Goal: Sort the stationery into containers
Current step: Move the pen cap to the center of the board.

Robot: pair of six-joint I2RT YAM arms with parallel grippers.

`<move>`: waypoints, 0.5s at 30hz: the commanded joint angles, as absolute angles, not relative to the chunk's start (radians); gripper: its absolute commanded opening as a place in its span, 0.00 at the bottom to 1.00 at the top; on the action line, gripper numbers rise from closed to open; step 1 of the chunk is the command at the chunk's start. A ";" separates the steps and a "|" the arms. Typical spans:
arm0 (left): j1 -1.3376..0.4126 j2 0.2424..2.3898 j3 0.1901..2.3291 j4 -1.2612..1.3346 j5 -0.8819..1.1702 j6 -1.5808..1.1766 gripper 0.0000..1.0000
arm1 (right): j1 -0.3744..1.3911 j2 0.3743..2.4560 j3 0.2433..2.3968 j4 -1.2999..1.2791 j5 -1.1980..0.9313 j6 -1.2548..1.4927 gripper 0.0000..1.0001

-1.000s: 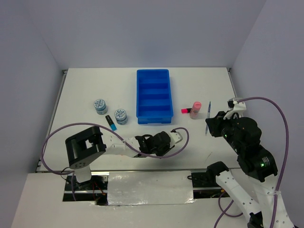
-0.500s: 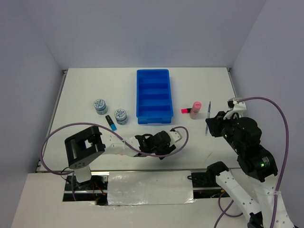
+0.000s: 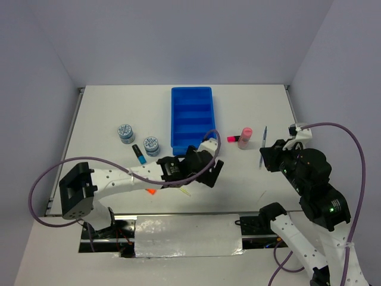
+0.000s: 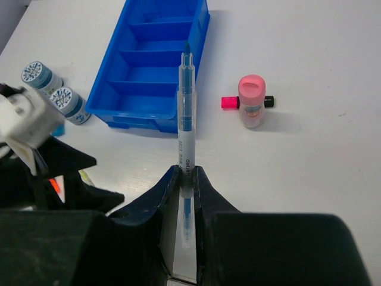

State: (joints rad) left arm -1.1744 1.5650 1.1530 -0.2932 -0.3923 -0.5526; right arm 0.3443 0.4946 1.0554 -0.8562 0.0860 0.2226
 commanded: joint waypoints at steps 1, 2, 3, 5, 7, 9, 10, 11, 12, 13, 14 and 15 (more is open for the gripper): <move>-1.164 1.581 1.282 -0.678 -0.581 -1.000 0.99 | 0.347 0.488 1.095 -0.835 0.112 0.229 0.00; -1.166 1.607 1.337 -0.737 -0.607 -1.062 0.99 | 0.350 0.489 1.098 -0.834 0.121 0.230 0.00; -1.167 1.617 1.357 -0.773 -0.609 -1.115 0.99 | 0.345 0.491 1.100 -0.831 0.126 0.232 0.00; -1.181 1.641 1.415 -0.928 -0.623 -1.367 0.99 | 0.347 0.492 1.104 -0.830 0.144 0.238 0.00; -1.199 1.657 1.460 -1.027 -0.598 -1.595 0.99 | 0.348 0.491 1.101 -0.822 0.152 0.242 0.00; -1.213 1.674 1.483 -1.040 -0.559 -1.679 0.99 | 0.350 0.495 1.095 -0.818 0.152 0.244 0.00; -1.230 1.678 1.496 -1.052 -0.551 -1.788 0.99 | 0.348 0.499 1.089 -0.819 0.149 0.247 0.00; -1.233 1.683 1.490 -1.028 -0.536 -1.822 0.99 | 0.350 0.500 1.086 -0.818 0.143 0.248 0.00; -1.232 1.683 1.479 -0.987 -0.496 -1.848 0.98 | 0.348 0.502 1.080 -0.812 0.129 0.252 0.00; -1.232 1.686 1.461 -0.953 -0.486 -1.867 0.98 | 0.348 0.502 1.074 -0.808 0.121 0.252 0.00; -1.233 1.692 1.460 -0.916 -0.480 -1.885 0.98 | 0.348 0.502 1.074 -0.810 0.111 0.253 0.00; -1.233 1.701 1.477 -0.907 -0.477 -1.890 0.98 | 0.348 0.497 1.071 -0.808 0.107 0.250 0.00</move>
State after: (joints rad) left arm -1.2312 1.6825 1.4532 -0.9241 -0.5064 -1.7134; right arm 0.3443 0.4953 1.0615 -0.8536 0.1200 0.2451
